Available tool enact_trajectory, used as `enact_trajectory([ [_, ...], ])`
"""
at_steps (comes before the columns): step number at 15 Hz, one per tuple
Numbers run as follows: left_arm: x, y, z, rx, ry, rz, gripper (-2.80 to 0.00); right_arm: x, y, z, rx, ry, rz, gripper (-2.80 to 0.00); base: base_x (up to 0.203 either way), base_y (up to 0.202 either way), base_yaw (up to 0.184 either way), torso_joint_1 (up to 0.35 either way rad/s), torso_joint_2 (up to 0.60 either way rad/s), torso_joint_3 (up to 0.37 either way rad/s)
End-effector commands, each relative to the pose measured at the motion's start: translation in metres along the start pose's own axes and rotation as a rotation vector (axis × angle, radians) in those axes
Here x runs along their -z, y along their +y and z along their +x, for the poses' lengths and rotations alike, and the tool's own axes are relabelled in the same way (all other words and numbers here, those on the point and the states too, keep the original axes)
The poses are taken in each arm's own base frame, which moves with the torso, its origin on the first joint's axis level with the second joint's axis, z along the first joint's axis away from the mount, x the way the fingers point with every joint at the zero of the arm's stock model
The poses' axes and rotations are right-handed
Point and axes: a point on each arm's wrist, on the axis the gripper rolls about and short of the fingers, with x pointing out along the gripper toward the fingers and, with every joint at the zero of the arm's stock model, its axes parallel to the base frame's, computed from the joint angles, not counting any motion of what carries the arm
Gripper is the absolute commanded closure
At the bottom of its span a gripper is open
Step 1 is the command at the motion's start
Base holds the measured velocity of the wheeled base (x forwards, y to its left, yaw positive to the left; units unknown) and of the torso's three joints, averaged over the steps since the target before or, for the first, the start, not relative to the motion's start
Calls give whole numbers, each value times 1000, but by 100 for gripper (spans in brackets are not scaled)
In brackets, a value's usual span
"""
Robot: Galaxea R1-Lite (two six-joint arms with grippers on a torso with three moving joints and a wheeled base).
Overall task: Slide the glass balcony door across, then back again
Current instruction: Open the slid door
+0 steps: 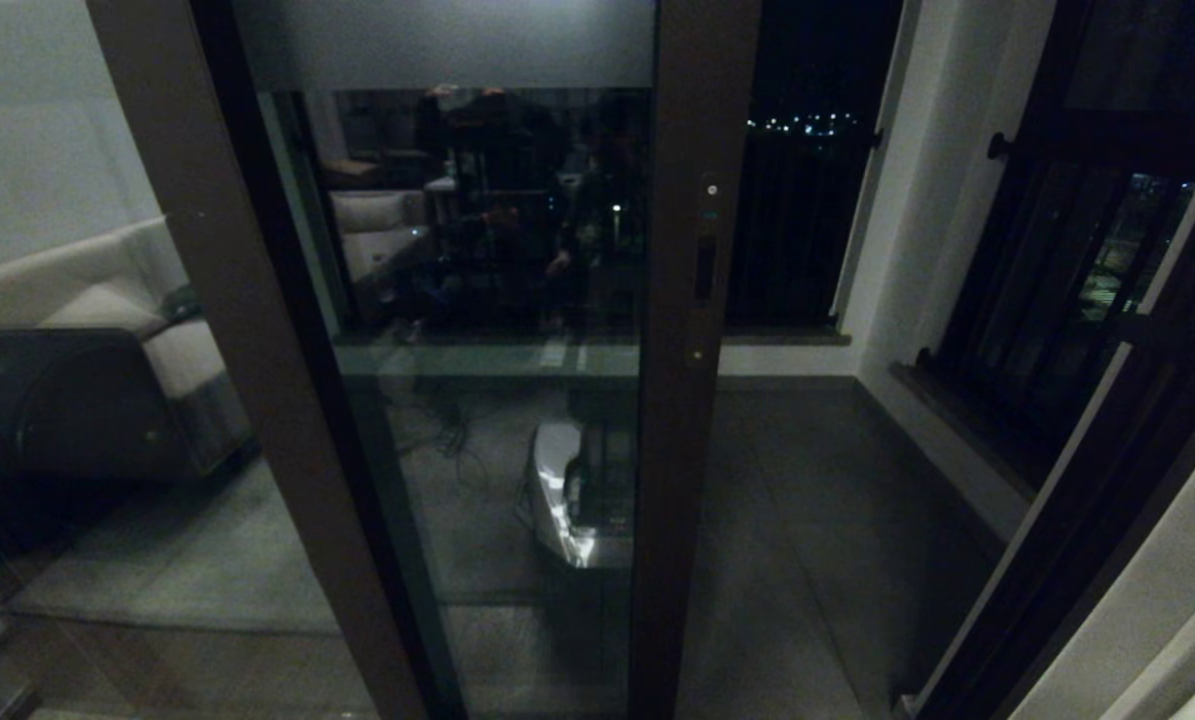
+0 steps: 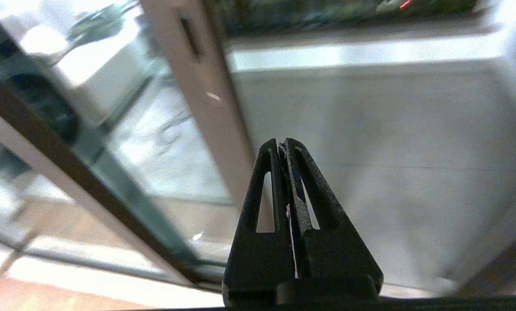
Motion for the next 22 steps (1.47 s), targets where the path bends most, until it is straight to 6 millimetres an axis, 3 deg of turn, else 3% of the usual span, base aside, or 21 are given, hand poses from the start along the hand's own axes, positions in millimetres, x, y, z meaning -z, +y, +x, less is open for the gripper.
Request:
enact_trajectory([
  [1, 0, 0, 0, 0, 0, -1, 0, 16, -27, -100, 48, -141, -17, 0, 0, 0, 0, 0, 0, 0],
  [3, 0, 0, 0, 0, 0, 1, 0, 30, -36, -135, 195, -160, -117, 0, 0, 0, 0, 0, 0, 0],
  [5, 0, 0, 0, 0, 0, 1, 0, 34, -31, -154, 386, -188, -231, 0, 0, 0, 0, 0, 0, 0],
  [7, 0, 0, 0, 0, 0, 1, 0, 51, -21, -184, 404, -268, -299, 0, 0, 0, 0, 0, 0, 0],
  [10, 0, 0, 0, 0, 0, 1, 0, 86, -15, -199, 393, -285, -343, 0, 0, 0, 0, 0, 0, 0],
  [13, 0, 0, 0, 0, 0, 0, 0, 133, -20, -193, 274, -249, -384, 0, 0, 0, 0, 0, 0, 0],
  [17, 0, 0, 0, 0, 0, 0, 0, 205, -42, -139, 151, 22, -371, 0, 0, 0, 0, 0, 0, 0],
  [20, 0, 0, 0, 0, 0, -1, 0, 216, -44, -126, 18, -45, -227, 0, 0, 0, 0, 0, 0, 0],
  [22, 0, 0, 0, 0, 0, 0, 0, 216, -46, -126, 94, -46, -240, 0, 0, 0, 0, 0, 0, 0],
])
